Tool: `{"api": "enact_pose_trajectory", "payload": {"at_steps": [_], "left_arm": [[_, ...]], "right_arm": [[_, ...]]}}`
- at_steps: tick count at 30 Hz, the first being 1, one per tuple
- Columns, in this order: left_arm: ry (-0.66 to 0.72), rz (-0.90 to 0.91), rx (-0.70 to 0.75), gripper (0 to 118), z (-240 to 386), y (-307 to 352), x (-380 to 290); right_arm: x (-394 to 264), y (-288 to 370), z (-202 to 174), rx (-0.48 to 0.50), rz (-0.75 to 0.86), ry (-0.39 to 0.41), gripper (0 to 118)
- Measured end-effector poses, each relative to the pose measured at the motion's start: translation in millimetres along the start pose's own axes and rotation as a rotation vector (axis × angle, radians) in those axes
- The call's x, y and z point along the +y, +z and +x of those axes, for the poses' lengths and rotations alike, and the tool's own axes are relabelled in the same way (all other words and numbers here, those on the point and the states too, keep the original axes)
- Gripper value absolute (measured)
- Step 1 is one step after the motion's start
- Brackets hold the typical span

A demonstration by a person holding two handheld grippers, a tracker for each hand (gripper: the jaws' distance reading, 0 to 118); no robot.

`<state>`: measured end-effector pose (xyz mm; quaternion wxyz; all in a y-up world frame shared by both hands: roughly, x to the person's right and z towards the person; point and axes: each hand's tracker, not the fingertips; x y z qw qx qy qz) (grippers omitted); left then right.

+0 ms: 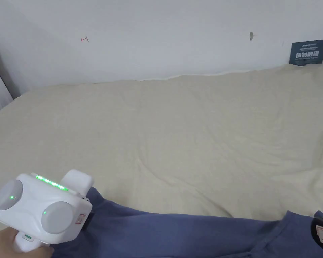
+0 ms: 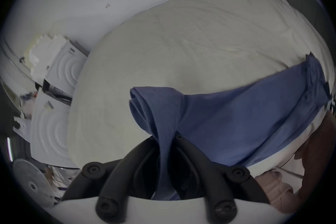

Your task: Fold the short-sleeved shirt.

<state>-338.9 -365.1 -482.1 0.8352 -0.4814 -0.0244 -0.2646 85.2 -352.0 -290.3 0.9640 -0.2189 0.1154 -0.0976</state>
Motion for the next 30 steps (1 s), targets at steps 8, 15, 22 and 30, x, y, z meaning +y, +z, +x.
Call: {"api": "enact_pose_trajectory", "payload": {"at_steps": [8,15,22,30], "left_arm": [[0.001,-0.015,-0.339,7,113.8,12.1,67.5],[0.039,-0.168,-0.579,28,194.0,-5.9,101.6],[0.389,-0.163,-1.124,69,143.4,-4.1,93.2],[0.298,-0.013,-0.541,84,87.7,21.1,59.7]], "right_arm": [[-9.6,9.1,10.9,-0.025,0.006,0.022,1],[-8.8,20.2,19.2,-0.029,0.034,-0.026,1],[-10.4,17.8,26.9,-0.015,0.025,-0.081,1],[-13.6,12.5,30.2,-0.006,0.008,-0.108,1]]}}
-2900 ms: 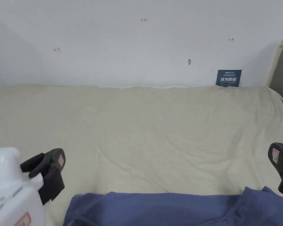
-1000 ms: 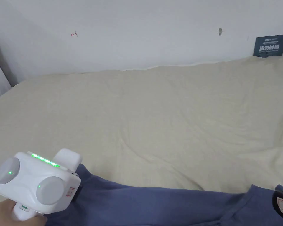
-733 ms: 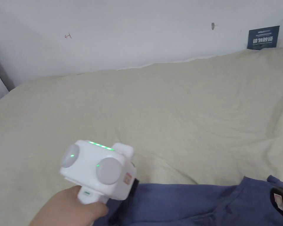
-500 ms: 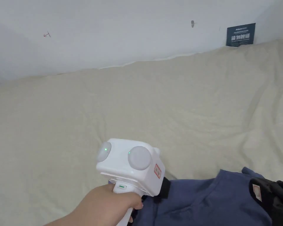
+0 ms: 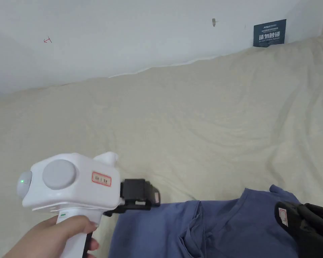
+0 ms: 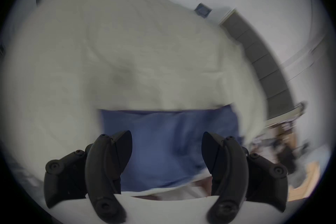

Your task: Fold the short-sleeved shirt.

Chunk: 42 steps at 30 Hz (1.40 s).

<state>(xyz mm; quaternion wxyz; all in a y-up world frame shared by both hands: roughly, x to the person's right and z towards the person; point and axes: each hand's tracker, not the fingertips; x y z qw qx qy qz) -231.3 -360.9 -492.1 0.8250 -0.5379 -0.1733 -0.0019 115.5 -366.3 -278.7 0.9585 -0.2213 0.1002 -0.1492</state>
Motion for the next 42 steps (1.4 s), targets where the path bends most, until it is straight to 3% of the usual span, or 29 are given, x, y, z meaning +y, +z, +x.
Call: {"api": "enact_pose_trajectory", "payload": {"at_steps": [2,3,6,9,12,21,25,30,33,37,39,42], "left_arm": [[-0.072,-0.093,0.046,82,1.3,-16.5,-7.7],[-0.085,-0.113,0.044,73,2.4,-22.6,-12.1],[-0.092,-0.18,0.106,3,8.8,-46.8,-22.1],[-0.121,-0.191,-0.022,3,23.4,-60.8,-27.8],[-0.199,-0.189,0.02,3,44.6,-71.1,-29.9],[-0.235,-0.195,-0.048,3,90.1,-75.4,-24.5],[-0.212,-0.272,-0.21,3,112.7,-84.3,-25.9],[-0.056,-0.268,-0.593,3,110.1,-72.2,-24.0],[-0.084,-0.111,-0.588,3,84.6,-34.9,-17.5],[0.043,0.088,-0.61,3,10.5,15.0,-8.2],[0.108,0.099,-0.505,3,-29.6,22.6,-8.0],[0.19,-0.035,-0.418,7,-76.6,1.9,-14.7]], "right_arm": [[-1.0,-0.8,0.2,0.0,-0.004,-0.005,1],[-1.2,-1.1,0.1,0.001,-0.008,-0.008,1],[-2.8,-1.4,1.1,0.004,-0.011,-0.01,1],[-2.3,-1.2,0.9,-0.003,-0.018,0.002,1],[-1.5,-1.6,2.3,-0.008,-0.023,0.006,1],[-5.9,-4.3,2.5,0.001,-0.045,-0.01,1],[-7.5,-6.3,2.0,0.003,-0.057,-0.008,1],[-4.6,-1.2,2.1,0.004,-0.05,-0.015,1],[-0.1,3.8,2.0,-0.001,-0.041,-0.006,1],[8.0,6.8,0.7,-0.023,-0.031,0.014,1],[13.1,8.9,-0.1,-0.028,-0.028,0.01,1],[18.0,9.9,-2.6,-0.025,-0.027,-0.022,1]]}}
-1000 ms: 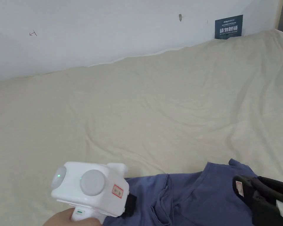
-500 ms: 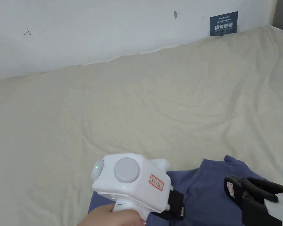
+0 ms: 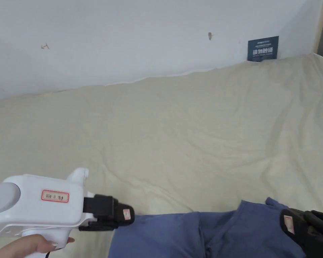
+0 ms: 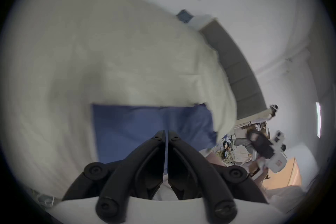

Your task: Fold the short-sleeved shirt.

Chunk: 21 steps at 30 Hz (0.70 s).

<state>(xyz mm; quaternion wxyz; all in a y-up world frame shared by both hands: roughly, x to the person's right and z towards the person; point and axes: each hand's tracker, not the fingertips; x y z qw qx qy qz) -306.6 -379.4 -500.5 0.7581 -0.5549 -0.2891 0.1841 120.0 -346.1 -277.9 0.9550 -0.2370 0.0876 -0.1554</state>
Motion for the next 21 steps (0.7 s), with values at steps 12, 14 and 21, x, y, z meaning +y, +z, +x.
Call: {"api": "enact_pose_trajectory", "payload": {"at_steps": [12,14,21], "left_arm": [[0.196,-0.187,-0.317,117,-107.2,-61.0,-13.9],[0.224,-0.168,-0.469,117,-111.3,-73.1,-14.1],[0.23,-0.226,-0.487,118,-108.9,-96.1,-1.8]], "right_arm": [[-0.4,-30.1,-21.4,0.026,-0.087,-0.071,1],[-1.2,-35.3,-23.3,0.021,-0.1,-0.065,1],[-6.5,-44.7,-25.6,0.005,-0.138,-0.059,1]]}}
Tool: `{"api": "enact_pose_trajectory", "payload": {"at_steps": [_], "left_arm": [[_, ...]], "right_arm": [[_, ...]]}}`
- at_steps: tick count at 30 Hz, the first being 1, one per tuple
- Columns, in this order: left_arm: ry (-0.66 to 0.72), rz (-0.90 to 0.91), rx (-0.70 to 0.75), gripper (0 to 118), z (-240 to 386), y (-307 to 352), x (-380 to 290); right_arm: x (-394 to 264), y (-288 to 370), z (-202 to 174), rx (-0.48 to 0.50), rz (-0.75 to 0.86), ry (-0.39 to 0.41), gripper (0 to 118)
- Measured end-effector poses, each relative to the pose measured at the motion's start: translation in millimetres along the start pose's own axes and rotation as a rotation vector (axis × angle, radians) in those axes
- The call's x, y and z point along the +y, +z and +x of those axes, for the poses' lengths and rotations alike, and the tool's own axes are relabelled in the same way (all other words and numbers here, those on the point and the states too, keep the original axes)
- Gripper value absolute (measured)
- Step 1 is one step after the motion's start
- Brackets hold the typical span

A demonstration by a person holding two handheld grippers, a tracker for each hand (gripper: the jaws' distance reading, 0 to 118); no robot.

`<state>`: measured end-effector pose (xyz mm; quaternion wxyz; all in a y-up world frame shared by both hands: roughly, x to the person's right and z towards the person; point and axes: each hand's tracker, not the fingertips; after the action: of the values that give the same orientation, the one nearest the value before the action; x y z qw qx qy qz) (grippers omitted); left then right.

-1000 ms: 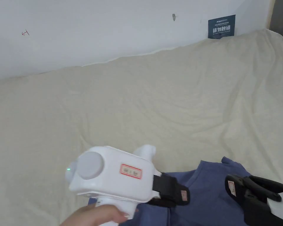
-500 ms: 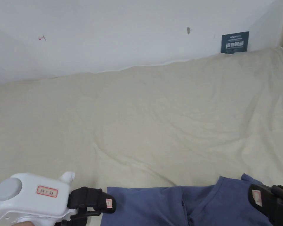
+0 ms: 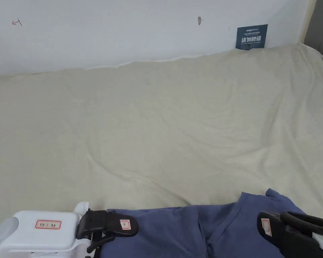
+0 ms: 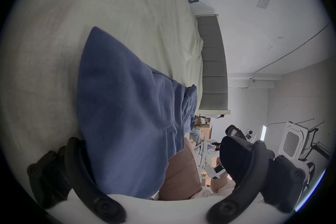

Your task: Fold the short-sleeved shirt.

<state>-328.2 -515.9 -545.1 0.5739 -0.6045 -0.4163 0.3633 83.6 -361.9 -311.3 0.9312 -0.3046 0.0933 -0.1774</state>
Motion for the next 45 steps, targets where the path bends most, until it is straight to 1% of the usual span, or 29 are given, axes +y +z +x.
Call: {"api": "enact_pose_trajectory", "payload": {"at_steps": [2,3,4,5,6,7,8,10,12,15,16,17,20,22,25,27,30,33,36,40,41,42,43,44,45], "left_arm": [[0.002,0.013,0.024,116,5.1,1.6,-3.5],[-0.007,0.017,0.053,113,9.3,1.1,-6.4],[-0.03,0.024,0.087,108,11.8,2.1,-7.0],[-0.042,0.043,0.128,97,14.3,3.8,-7.4],[-0.048,0.064,0.166,59,15.9,5.0,-7.4],[-0.055,0.091,0.238,8,19.5,2.1,-8.6],[-0.046,0.112,0.35,9,17.5,1.1,-10.2],[-0.033,0.085,0.321,9,16.0,-1.7,-13.0],[-0.117,0.114,0.381,9,38.2,-0.1,-21.8],[-0.161,0.129,0.445,9,62.9,13.3,-24.3],[-0.176,0.146,0.506,9,70.3,20.4,-26.2],[-0.21,0.167,0.596,9,78.3,28.0,-29.7],[-0.212,0.19,0.817,9,103.6,48.7,-39.4],[-0.206,0.196,0.887,9,116.0,55.9,-44.9],[-0.277,0.161,1.011,9,144.3,45.7,-53.0],[-0.32,0.149,1.04,9,164.1,27.5,-54.3],[-0.38,0.098,0.973,9,192.5,-17.6,-58.5],[-0.412,0.021,0.888,9,208.0,-69.3,-45.9],[-0.435,-0.082,0.83,9,214.4,-131.9,-37.0],[-0.427,-0.183,0.734,9,218.6,-199.1,-28.9],[-0.402,-0.207,0.717,10,218.5,-212.4,-26.9],[-0.4,-0.217,0.711,14,217.4,-220.9,-25.2],[-0.398,-0.229,0.7,22,217.9,-228.9,-25.8],[-0.392,-0.247,0.669,37,216.2,-232.7,-25.2],[-0.369,-0.257,0.62,59,214.6,-232.1,-24.5]], "right_arm": [[-1.9,-1.1,1.5,0.0,-0.008,-0.004,1],[-3.1,-1.6,2.2,-0.001,-0.009,-0.007,1],[-4.2,-2.1,2.8,-0.001,-0.011,-0.011,1],[-4.3,-1.7,2.4,-0.001,-0.014,-0.015,1],[-3.6,-0.2,1.0,0.0,-0.016,-0.018,1],[-3.9,0.6,0.9,0.001,-0.016,-0.021,1],[-4.3,2.0,1.1,0.003,-0.016,-0.024,1],[-3.7,6.3,0.8,0.008,-0.014,-0.022,1],[-2.6,10.6,0.7,0.01,-0.009,-0.014,1],[1.4,17.6,0.2,0.005,-0.003,-0.001,1],[3.1,20.2,0.4,0.003,0.0,0.0,1],[4.4,22.7,0.8,0.004,0.005,0.0,1],[7.5,26.9,1.6,0.011,0.016,0.001,1],[8.6,28.4,2.0,0.016,0.027,0.001,1],[8.6,31.0,4.9,0.027,0.047,-0.025,1],[7.9,32.7,7.6,0.037,0.05,-0.04,1],[6.5,36.5,15.4,0.056,0.048,-0.068,1],[5.0,43.7,23.9,0.035,0.056,-0.071,1],[4.5,56.8,37.2,0.015,0.076,-0.095,1],[4.0,75.7,53.7,-0.019,0.105,-0.117,1],[3.7,78.9,58.5,-0.024,0.109,-0.123,1],[3.5,81.2,63.1,-0.027,0.113,-0.13,1],[3.2,83.6,67.6,-0.037,0.118,-0.138,1],[2.9,85.2,71.1,-0.049,0.123,-0.148,1],[2.5,86.2,74.3,-0.057,0.126,-0.159,1]]}}
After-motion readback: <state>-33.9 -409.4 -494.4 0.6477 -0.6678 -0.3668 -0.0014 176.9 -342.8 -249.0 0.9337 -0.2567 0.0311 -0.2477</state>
